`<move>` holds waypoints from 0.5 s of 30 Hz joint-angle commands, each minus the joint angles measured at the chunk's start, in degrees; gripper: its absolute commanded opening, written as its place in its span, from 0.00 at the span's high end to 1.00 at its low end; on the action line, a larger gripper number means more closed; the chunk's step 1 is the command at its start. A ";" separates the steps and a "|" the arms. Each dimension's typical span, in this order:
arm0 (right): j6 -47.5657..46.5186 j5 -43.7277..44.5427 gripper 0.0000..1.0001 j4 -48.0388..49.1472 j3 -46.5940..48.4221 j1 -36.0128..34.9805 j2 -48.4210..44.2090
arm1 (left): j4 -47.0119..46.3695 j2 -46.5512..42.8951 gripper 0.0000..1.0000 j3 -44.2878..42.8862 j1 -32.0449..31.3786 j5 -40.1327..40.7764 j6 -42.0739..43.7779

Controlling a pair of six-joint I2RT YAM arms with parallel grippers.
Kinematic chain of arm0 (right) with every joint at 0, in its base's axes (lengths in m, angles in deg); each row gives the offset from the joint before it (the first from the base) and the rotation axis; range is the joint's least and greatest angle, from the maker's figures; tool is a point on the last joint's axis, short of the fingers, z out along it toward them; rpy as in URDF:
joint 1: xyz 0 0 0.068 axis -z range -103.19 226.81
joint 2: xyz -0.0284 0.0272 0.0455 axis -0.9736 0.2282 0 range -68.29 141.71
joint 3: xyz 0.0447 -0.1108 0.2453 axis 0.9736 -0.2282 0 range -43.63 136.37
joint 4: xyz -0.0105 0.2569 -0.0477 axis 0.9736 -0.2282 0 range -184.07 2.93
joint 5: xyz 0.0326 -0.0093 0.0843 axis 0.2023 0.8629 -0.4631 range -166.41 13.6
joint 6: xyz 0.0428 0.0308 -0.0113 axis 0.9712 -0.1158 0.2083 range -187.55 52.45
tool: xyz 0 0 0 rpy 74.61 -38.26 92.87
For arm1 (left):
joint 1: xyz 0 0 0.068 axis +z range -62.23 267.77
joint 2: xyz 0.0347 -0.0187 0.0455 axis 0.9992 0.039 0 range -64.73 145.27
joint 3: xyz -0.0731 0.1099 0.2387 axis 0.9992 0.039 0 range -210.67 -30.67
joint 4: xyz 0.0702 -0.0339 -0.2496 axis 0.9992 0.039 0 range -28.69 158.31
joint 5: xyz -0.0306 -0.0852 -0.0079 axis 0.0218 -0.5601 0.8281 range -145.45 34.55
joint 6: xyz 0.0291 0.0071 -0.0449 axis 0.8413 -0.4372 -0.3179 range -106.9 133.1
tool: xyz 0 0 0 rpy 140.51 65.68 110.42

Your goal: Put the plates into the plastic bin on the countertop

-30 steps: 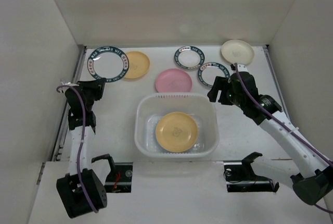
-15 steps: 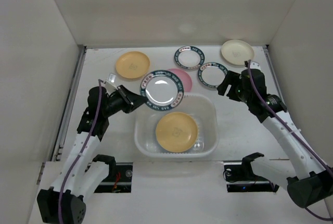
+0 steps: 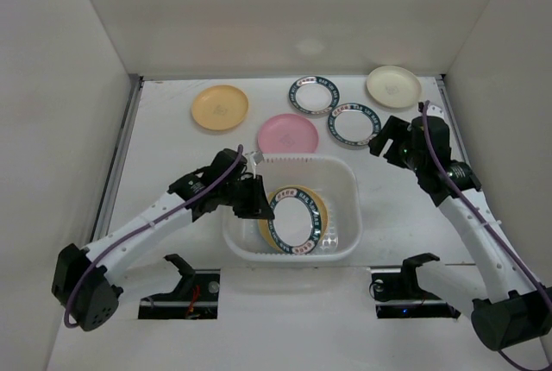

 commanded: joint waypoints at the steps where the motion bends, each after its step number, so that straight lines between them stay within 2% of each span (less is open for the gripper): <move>1: 1.12 -0.61 0.19 3.40 -1.09 0.09 -2.04 | 1.65 2.51 0.89 -1.27 -0.14 5.10 3.55; 5: 2.17 -0.61 0.17 3.92 -3.11 2.28 -2.66 | 1.83 6.73 0.86 -3.02 -0.57 7.65 6.28; 8: 4.80 -1.48 0.15 4.80 -5.04 5.27 -1.78 | 1.48 9.90 0.80 -4.08 -1.28 9.49 7.78; 11: 8.05 -5.60 0.15 8.48 -7.94 9.31 -0.11 | 1.91 11.40 0.70 -5.57 -2.42 12.39 9.18; 15: 13.23 -11.41 0.17 15.07 -11.46 14.84 4.71 | 2.53 11.40 0.45 -7.15 -3.12 15.21 10.23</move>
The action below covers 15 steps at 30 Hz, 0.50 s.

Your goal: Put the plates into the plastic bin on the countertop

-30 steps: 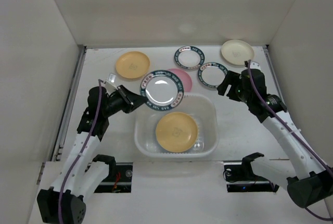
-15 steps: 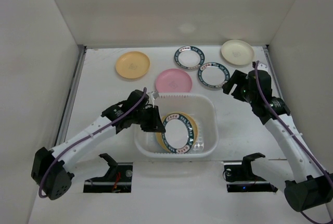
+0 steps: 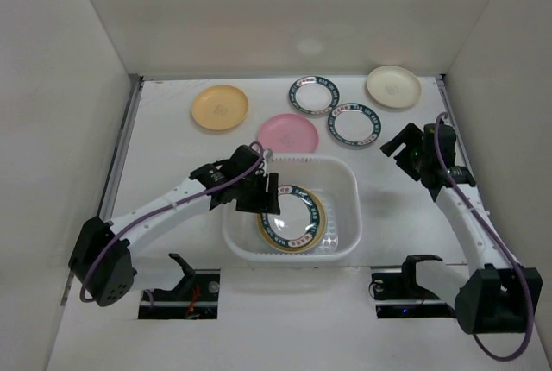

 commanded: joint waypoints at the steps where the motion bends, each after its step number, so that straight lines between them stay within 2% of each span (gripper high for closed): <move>1: 6.70 -7.19 0.18 9.34 -2.17 4.10 4.76 | 0.48 -0.88 0.42 -3.79 -0.63 3.54 2.48; 6: 12.33 -11.86 0.19 17.77 -3.67 7.45 12.32 | 1.71 -1.76 0.18 -4.93 -1.95 6.88 3.45; 11: 16.99 -16.26 0.20 25.68 -3.32 8.68 20.14 | 2.32 -3.34 0.08 -5.81 -2.21 10.04 4.06; 12: 18.05 -17.05 0.20 26.92 -2.89 8.86 21.99 | 2.41 -4.04 0.00 -6.08 -2.21 11.09 4.15; 15: 21.12 -19.33 0.22 30.52 -1.74 9.12 27.35 | 3.46 -5.89 0.00 -7.74 -1.43 13.29 4.33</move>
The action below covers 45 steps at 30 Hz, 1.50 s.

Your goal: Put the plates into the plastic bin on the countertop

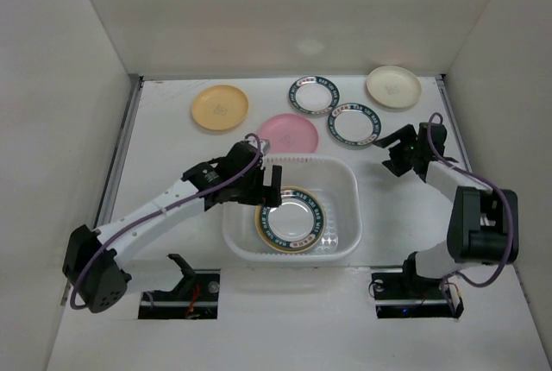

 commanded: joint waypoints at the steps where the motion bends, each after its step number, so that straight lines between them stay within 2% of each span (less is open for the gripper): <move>1: 5.91 -4.91 0.22 9.61 2.54 0.64 5.02 | 1.85 -4.01 0.00 -4.62 0.72 4.53 1.38; 7: 10.49 -6.41 0.23 13.92 5.88 0.20 12.85 | 6.15 -7.44 0.00 -9.37 4.31 6.73 3.48; 13: 12.86 -7.29 0.26 16.56 9.22 0.20 20.32 | 8.96 -9.55 0.00 -10.34 9.06 6.65 5.24; 20: 16.21 -8.43 0.34 19.46 11.86 0.03 26.56 | 10.90 -10.52 0.00 -11.22 12.76 6.30 6.21; 26: 17.61 -8.61 0.56 20.25 13.97 -0.68 29.21 | 11.87 -10.61 0.00 -11.66 14.52 6.21 6.65; 29: 17.88 -8.87 0.79 20.34 14.15 -0.68 29.47 | 12.22 -10.78 0.00 -11.66 15.05 6.12 6.74; 31: 17.79 -8.87 0.92 20.60 13.54 -0.68 28.95 | 12.22 -10.96 0.00 -11.74 15.31 6.12 6.74; 33: 17.70 -8.61 1.00 20.61 12.40 -0.68 27.63 | 12.22 -10.87 0.00 -11.83 15.57 6.12 6.74; 40: 15.60 -7.64 1.00 19.73 5.28 -0.41 15.78 | 10.99 -9.73 0.00 -12.27 15.92 6.12 7.79; 45: 14.28 -7.56 1.00 20.16 0.71 -0.68 0.15 | 8.80 -8.68 0.00 -12.54 17.77 6.12 8.49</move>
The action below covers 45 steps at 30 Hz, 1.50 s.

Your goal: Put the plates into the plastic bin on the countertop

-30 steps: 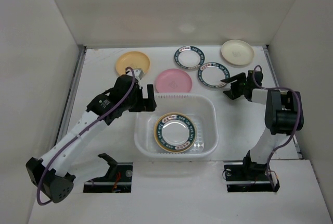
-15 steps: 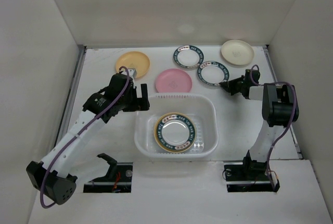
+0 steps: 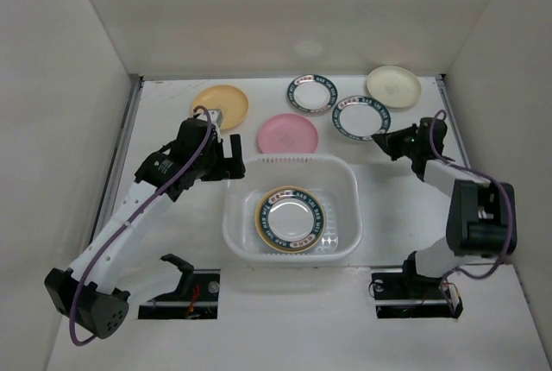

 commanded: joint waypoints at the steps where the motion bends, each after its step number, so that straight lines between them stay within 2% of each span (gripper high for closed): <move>1: -2.40 0.27 1.00 5.11 -1.13 -0.48 -13.40 | -2.55 0.50 0.00 -2.66 1.42 0.33 1.44; 5: -4.60 1.15 1.00 3.01 -1.49 -1.71 -26.94 | -4.92 1.56 0.00 -2.57 2.83 0.33 1.26; 8: -7.58 -3.84 1.00 -2.69 1.49 -5.12 -33.45 | -6.41 2.44 0.00 -2.57 3.79 0.33 1.17; 12: -15.39 -7.73 1.00 -17.79 5.54 -15.22 -37.51 | -8.09 3.40 0.00 -2.83 4.94 0.15 1.26; 17: -23.75 0.17 1.00 -34.68 4.76 -30.42 -42.51 | -8.97 3.76 0.00 -3.53 7.22 0.07 1.44; 20: -26.39 3.69 0.99 -41.71 3.00 -35.45 -44.19 | -9.32 3.76 0.00 -3.54 8.98 0.07 1.09; 26: -32.28 13.18 0.97 -51.14 2.90 -43.01 -40.34 | -9.67 3.23 0.00 -3.19 10.47 0.07 0.82; 35: -34.57 14.16 0.97 -45.87 4.31 -44.87 -30.41 | -9.15 0.86 0.00 -1.78 10.47 0.07 -0.23; 43: -37.56 16.09 0.83 -47.09 7.65 -46.97 -23.81 | -8.62 -1.16 0.00 -0.11 11.00 0.07 -0.85; 45: -38.35 17.66 0.74 -48.15 8.87 -48.20 -22.75 | -8.62 -1.34 0.00 0.07 11.00 0.07 -0.94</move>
